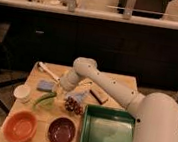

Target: Place pepper in plastic cup

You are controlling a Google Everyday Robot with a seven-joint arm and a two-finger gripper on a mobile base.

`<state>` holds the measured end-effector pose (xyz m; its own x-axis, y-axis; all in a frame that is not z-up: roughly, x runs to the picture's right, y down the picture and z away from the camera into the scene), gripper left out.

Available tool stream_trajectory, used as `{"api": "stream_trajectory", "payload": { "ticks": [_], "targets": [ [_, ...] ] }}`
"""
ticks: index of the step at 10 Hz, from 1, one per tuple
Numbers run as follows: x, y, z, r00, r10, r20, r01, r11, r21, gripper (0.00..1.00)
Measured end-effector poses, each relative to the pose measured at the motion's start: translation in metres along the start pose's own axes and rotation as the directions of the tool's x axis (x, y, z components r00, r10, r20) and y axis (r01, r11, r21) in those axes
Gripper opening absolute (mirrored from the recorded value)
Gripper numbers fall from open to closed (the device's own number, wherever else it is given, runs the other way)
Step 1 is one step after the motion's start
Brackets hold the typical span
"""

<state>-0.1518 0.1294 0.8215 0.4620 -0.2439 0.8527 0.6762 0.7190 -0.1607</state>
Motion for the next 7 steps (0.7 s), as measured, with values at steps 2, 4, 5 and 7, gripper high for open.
{"api": "stream_trajectory", "payload": {
  "ticks": [2,4,5,7],
  "targets": [
    [0.0001,0.0001,0.0001,1.000,0.000,0.000,0.000,1.000,0.000,0.65],
    [0.0000,0.0000,0.0002,1.000,0.000,0.000,0.000,1.000,0.000,0.79],
    [-0.0001,0.0000,0.0003,1.000,0.000,0.000,0.000,1.000,-0.001,0.80],
    [-0.0001,0.0002,0.0012,1.000,0.000,0.001,0.000,1.000,-0.001,0.80]
  ]
}}
